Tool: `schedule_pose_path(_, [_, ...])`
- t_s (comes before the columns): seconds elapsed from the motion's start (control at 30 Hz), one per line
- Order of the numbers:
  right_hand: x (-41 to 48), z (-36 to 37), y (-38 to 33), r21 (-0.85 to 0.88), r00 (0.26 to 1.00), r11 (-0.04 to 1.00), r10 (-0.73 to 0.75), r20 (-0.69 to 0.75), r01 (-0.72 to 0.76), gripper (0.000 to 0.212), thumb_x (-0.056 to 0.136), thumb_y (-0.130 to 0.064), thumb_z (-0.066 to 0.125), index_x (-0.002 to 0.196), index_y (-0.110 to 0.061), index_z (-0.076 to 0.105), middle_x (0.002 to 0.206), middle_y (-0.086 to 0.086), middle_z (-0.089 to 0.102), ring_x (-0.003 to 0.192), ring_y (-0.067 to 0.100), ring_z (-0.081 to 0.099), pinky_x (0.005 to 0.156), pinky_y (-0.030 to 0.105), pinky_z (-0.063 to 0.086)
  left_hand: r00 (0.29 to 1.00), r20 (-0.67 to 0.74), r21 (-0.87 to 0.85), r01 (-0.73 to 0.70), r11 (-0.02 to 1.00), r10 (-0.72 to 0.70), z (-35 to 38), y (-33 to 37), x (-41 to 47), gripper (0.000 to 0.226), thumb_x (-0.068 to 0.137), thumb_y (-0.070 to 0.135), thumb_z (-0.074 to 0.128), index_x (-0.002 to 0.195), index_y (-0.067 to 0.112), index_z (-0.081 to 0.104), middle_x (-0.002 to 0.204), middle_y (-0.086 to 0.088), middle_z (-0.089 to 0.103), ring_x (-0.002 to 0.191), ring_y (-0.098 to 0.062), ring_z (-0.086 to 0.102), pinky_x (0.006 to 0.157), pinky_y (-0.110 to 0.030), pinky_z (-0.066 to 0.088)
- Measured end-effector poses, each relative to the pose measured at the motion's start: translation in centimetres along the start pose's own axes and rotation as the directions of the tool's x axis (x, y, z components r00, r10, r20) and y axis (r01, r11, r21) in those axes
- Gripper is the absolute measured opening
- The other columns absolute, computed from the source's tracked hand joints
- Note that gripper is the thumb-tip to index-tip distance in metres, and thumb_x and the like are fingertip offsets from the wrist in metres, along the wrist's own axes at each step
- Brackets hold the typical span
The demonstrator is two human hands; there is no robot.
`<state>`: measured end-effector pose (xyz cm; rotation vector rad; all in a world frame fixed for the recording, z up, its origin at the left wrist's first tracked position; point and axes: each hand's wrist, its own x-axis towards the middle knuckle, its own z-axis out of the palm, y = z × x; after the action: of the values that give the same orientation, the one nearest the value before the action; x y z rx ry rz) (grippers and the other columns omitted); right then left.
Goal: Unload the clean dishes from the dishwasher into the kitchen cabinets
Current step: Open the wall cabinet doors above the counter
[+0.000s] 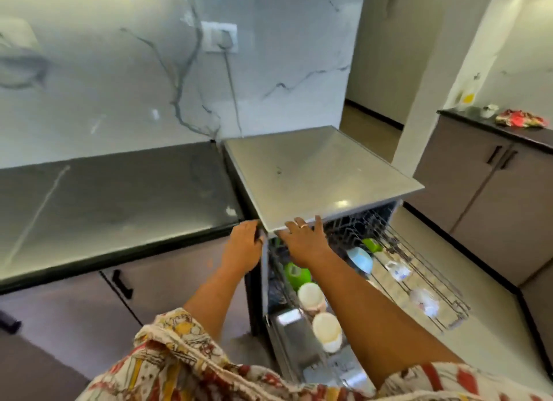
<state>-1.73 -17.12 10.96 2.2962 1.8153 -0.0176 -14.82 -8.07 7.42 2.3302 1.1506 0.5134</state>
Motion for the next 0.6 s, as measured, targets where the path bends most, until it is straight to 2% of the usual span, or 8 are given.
schedule_pose_path(0.1, [6.4, -4.2, -6.7, 0.105, 0.984, 0.994, 0.001, -0.179, 0.018, 0.063, 0.095, -0.018, 0.044, 0.149, -0.032, 0.017, 0.157, 0.002, 0.016, 0.147, 0.023, 0.008, 0.112, 0.061, 0.001, 0.995, -0.094, -0.012, 0.015, 1.0, -0.016, -8.1, -5.1, 3.4, 0.05, 0.092, 0.013, 0.052, 0.14, 0.005, 0.04, 0.143, -0.015, 0.043, 0.133, -0.03, 0.037, 0.112, -0.035, 0.026])
schedule_pose_path(0.17, [10.4, -7.3, -10.9, 0.12, 0.969, 0.991, -0.023, -0.245, 0.054, 0.066, 0.095, -0.021, 0.047, 0.15, -0.033, 0.013, 0.159, 0.0, 0.013, 0.148, 0.022, 0.005, 0.112, 0.06, 0.004, 0.984, -0.176, -0.019, 0.016, 1.0, -0.019, -13.4, -8.1, 5.5, 0.051, 0.092, 0.014, 0.052, 0.141, 0.007, 0.038, 0.145, -0.013, 0.04, 0.135, -0.028, 0.034, 0.114, -0.033, 0.024])
schedule_pose_path(0.33, [19.2, -17.4, -21.8, 0.13, 0.889, 0.98, -0.076, -0.451, 0.15, 0.069, 0.094, -0.024, 0.049, 0.151, -0.032, 0.01, 0.159, -0.003, 0.01, 0.148, 0.02, 0.002, 0.114, 0.059, 0.001, 0.913, -0.408, 0.037, 0.048, 0.998, -0.029, -28.5, -15.5, 9.1, 0.054, 0.094, 0.017, 0.05, 0.144, 0.008, 0.032, 0.148, -0.014, 0.034, 0.139, -0.029, 0.028, 0.114, -0.033, 0.018])
schedule_pose_path(0.47, [22.7, -25.6, -28.7, 0.101, 0.792, 0.972, -0.109, -0.601, 0.211, 0.074, 0.093, -0.021, 0.048, 0.151, -0.03, 0.003, 0.16, -0.003, 0.002, 0.148, 0.019, -0.006, 0.114, 0.055, -0.007, 0.811, -0.581, 0.033, 0.105, 0.994, -0.066, -38.9, -19.1, 9.8, 0.058, 0.095, 0.021, 0.047, 0.148, 0.014, 0.023, 0.154, -0.009, 0.025, 0.143, -0.026, 0.019, 0.118, -0.036, 0.016])
schedule_pose_path(0.6, [25.0, -33.1, -31.9, 0.036, 0.627, 0.974, -0.115, -0.77, 0.223, 0.075, 0.092, -0.019, 0.047, 0.152, -0.027, 0.002, 0.161, 0.0, 0.002, 0.148, 0.022, -0.004, 0.114, 0.054, -0.005, 0.689, -0.725, 0.074, 0.07, 0.995, 0.006, -46.6, -19.9, 10.4, 0.059, 0.096, 0.02, 0.047, 0.149, 0.014, 0.021, 0.155, -0.008, 0.024, 0.144, -0.026, 0.019, 0.119, -0.038, 0.017])
